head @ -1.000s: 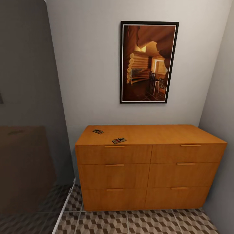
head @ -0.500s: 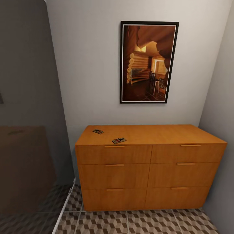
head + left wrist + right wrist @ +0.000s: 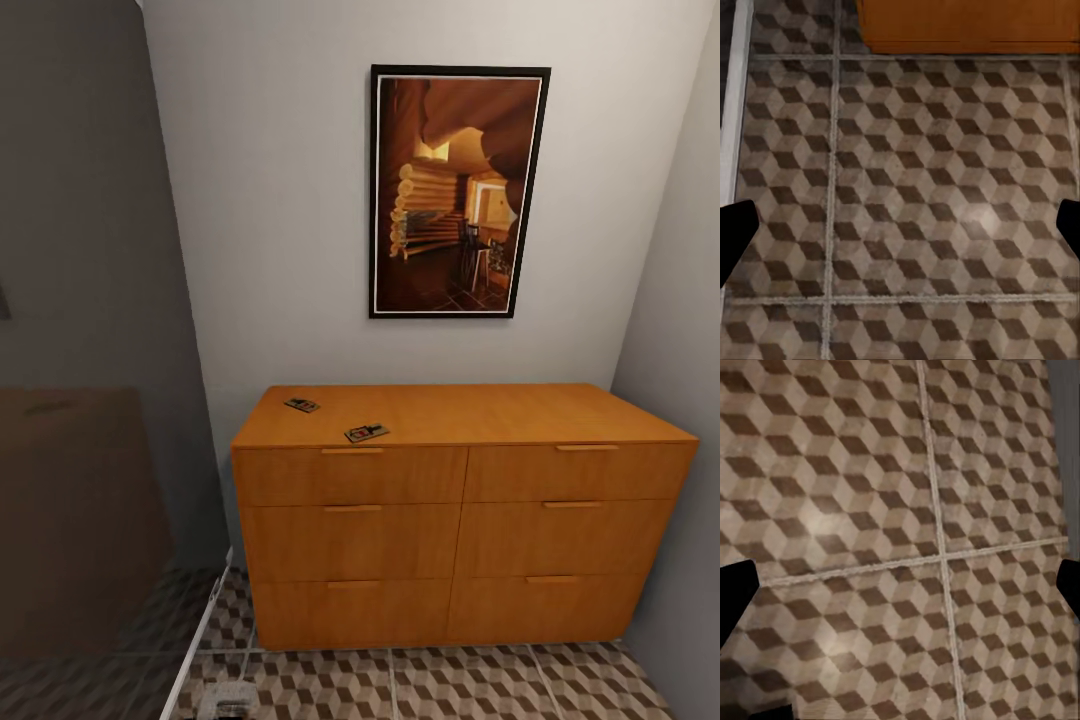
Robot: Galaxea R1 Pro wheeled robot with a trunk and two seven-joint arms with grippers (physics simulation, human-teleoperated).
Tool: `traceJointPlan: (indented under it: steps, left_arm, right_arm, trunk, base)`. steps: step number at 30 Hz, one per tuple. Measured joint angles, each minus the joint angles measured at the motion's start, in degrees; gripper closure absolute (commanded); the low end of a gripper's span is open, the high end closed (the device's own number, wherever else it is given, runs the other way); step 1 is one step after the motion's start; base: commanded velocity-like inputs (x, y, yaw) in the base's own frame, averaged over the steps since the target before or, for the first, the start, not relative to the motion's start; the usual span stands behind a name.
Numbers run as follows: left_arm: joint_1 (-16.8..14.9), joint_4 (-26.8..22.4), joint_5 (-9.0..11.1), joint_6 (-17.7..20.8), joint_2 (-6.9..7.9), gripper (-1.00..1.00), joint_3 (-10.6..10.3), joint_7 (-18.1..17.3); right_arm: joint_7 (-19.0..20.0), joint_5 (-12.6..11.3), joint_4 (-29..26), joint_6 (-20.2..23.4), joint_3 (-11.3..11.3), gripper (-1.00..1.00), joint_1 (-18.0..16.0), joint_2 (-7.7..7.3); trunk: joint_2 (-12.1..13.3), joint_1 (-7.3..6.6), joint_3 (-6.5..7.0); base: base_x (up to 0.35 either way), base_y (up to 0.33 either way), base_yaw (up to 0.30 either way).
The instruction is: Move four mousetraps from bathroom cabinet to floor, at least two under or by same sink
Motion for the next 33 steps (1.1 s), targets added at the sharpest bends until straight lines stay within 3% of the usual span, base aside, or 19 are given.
traceJointPlan:
  steps: [8,14,23,27,33]
  left_arm:
    - [0.0,-11.4,-0.1,5.7,0.39,-1.00,-0.1,0.0]
    - [0.0,-18.7,-0.1,9.7,0.44,-1.00,-0.1,0.0]
    - [0.0,-32.8,-0.4,19.2,0.37,-1.00,-0.2,0.0]
    - [0.0,-41.3,-0.5,25.2,0.30,-1.00,-0.2,0.0]
    - [0.0,-46.6,-0.5,28.3,0.21,-1.00,-0.2,0.0]
  right_arm:
    - [0.7,-0.1,-8.2,1.5,2.2,-1.00,0.0,0.60]
    - [2.9,-0.3,-14.0,5.6,3.7,-1.00,0.0,0.68]
    - [10.2,-0.5,-29.2,16.3,5.0,-1.00,0.0,0.77]
    - [14.4,-0.7,-40.1,24.9,5.3,-1.00,0.0,0.79]
    - [16.8,-0.7,-48.4,31.2,7.1,-1.00,0.0,0.70]
  trunk:
    - [0.0,0.00,0.00]
    - [0.0,0.00,0.00]
    - [0.0,0.00,0.00]
    - [0.0,0.00,0.00]
    - [0.0,0.00,0.00]
  base:
    - [0.000,0.000,0.000]
    - [0.000,0.000,0.000]
    - [0.000,0.000,0.000]
    - [0.000,0.000,0.000]
    - [0.000,0.000,0.000]
